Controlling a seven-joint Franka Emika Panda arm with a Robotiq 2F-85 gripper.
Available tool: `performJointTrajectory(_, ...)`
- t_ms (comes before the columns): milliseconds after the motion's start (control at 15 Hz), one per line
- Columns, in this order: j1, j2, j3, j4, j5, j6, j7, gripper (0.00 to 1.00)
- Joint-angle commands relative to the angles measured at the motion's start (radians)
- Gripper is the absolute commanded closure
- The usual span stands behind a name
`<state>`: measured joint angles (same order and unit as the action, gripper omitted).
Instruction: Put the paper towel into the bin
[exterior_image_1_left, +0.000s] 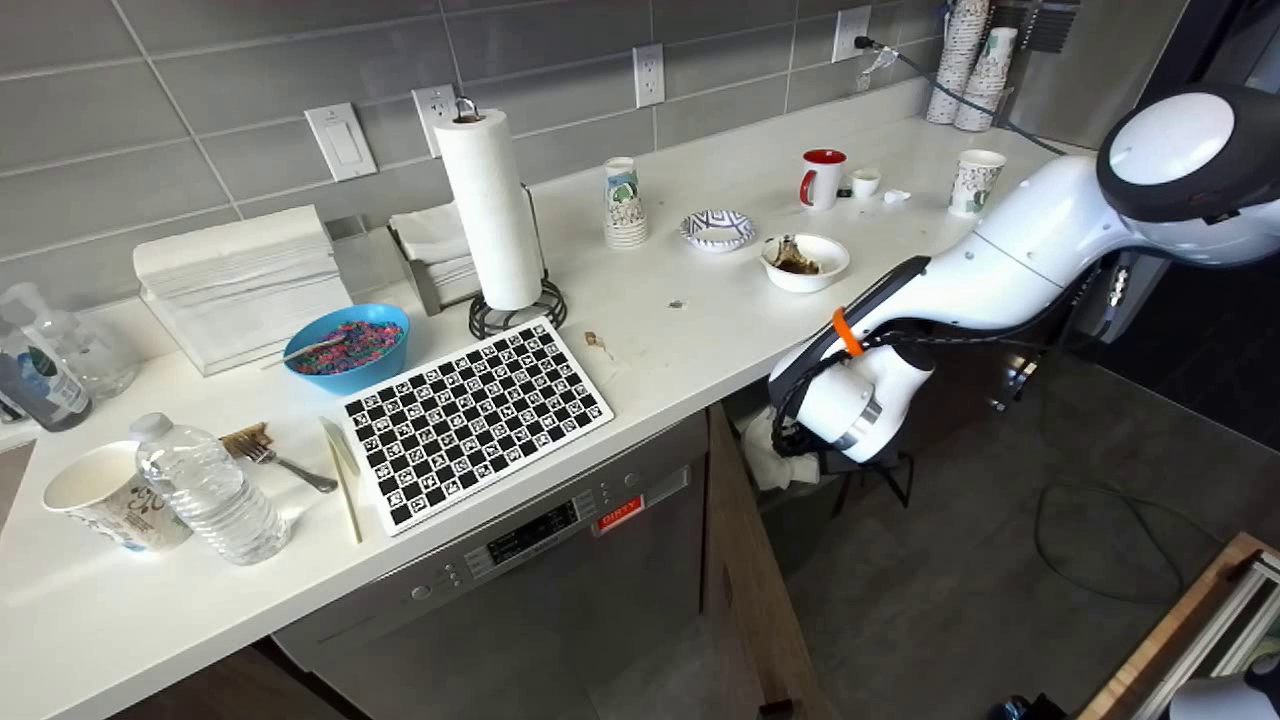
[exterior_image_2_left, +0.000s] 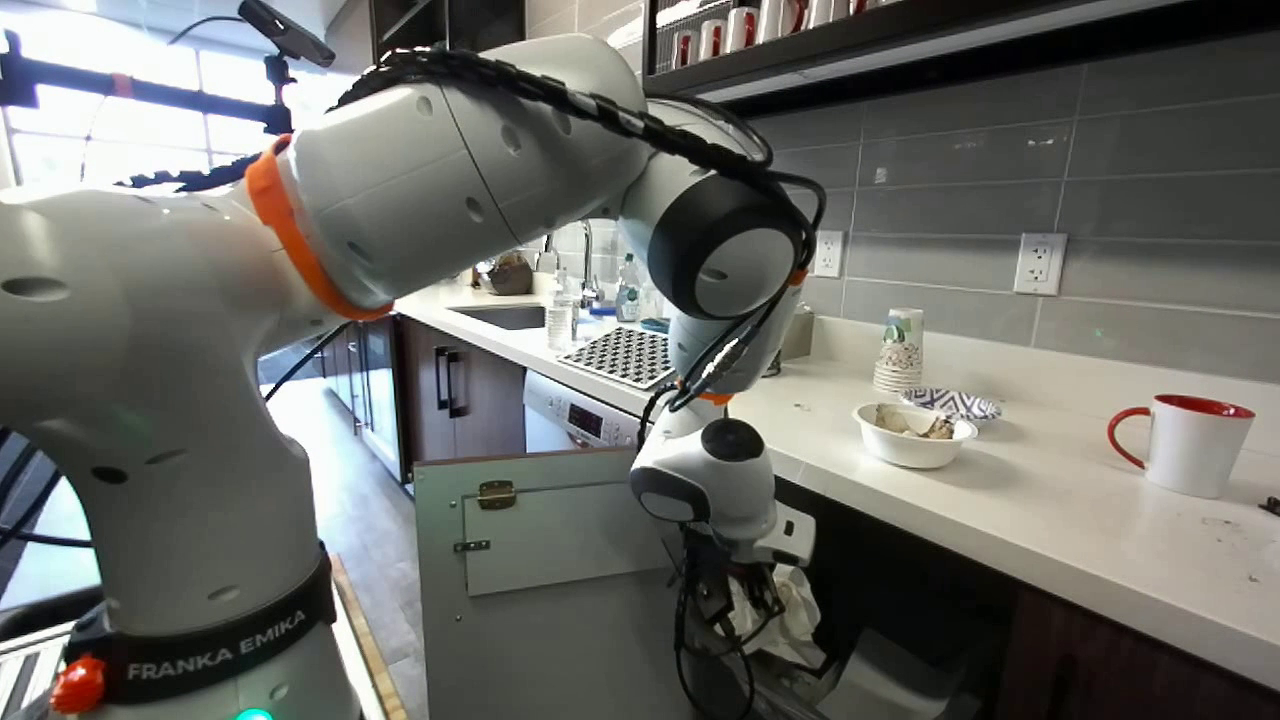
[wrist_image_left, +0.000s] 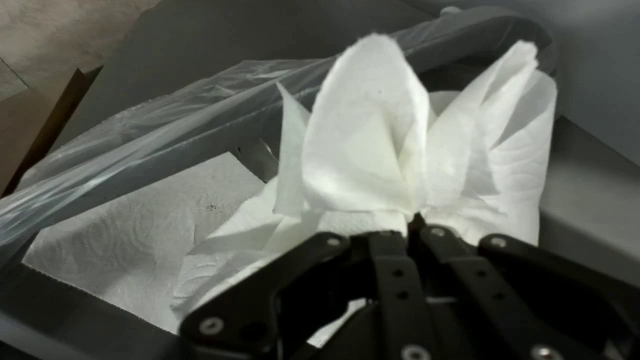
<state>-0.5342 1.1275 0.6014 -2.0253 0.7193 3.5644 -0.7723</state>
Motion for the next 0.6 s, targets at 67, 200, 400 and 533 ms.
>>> performJointTrajectory(67,-0.063,0.097,0.058,0.04,-0.094,0.115,0.037,0.99)
performJointTrajectory(200,-0.027,0.078,-0.011,0.019,-0.263,0.125,0.265,0.99)
performJointTrajectory(400,-0.009,0.083,-0.068,0.016,-0.42,0.164,0.506,0.69)
performJointTrajectory(533,0.029,0.07,-0.131,0.011,-0.503,0.177,0.649,0.63)
